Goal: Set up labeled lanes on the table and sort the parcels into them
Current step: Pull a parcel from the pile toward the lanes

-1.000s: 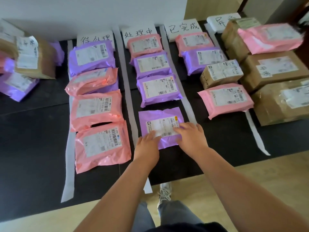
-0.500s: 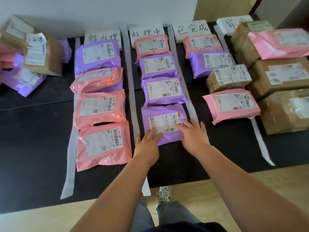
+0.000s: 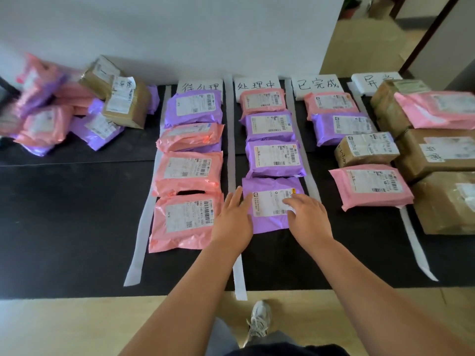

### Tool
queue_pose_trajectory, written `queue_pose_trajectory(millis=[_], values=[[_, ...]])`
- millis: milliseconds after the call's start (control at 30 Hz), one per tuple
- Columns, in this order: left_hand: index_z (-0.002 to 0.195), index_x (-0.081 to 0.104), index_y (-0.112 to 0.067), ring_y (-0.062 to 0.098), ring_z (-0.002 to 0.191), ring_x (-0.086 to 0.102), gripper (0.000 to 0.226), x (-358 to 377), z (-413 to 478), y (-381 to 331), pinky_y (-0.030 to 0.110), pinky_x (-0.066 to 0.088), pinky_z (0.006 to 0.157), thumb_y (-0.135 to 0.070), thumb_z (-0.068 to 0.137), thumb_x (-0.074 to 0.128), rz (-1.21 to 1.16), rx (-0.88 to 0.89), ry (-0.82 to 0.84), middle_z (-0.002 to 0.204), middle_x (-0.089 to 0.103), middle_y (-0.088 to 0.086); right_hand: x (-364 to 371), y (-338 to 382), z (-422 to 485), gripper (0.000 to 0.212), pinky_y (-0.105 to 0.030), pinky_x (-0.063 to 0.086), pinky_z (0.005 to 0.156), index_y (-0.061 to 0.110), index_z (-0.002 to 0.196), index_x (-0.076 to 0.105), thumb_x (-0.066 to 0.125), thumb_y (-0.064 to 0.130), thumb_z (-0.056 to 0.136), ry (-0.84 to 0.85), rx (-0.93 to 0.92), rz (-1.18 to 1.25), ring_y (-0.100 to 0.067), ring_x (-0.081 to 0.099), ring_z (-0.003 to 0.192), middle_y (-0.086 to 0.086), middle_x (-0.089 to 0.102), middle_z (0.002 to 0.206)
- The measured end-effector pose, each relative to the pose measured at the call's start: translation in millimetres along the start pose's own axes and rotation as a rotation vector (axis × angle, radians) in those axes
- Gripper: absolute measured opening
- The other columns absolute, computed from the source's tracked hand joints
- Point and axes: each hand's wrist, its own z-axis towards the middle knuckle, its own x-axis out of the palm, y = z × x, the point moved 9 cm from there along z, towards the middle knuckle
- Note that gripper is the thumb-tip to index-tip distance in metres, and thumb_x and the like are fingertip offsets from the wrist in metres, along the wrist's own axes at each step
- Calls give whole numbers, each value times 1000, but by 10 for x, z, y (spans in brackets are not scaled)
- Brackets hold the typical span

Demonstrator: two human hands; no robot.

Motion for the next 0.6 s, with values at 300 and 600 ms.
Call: queue_pose_trajectory(millis=[300,600], values=[[156,14,-33,20,153,0,58,-718,-482,717,43,4,122,-22,105,40,-69,-163,-132,166,1,-5,-156,1160,-96,25,-36,48,96,15,114,71,62,9,92,-183,-218,33,-21,62,108,-3,68,116],[157,14,-30,21,153,-2,57,-1599,-1069,2022,43,2,123,-24,106,37,-40,-211,-242,166,0,-2,142,2803,-234,26,-39,48,99,17,114,70,61,10,91,-236,-359,83,-21,62,108,0,68,115]])
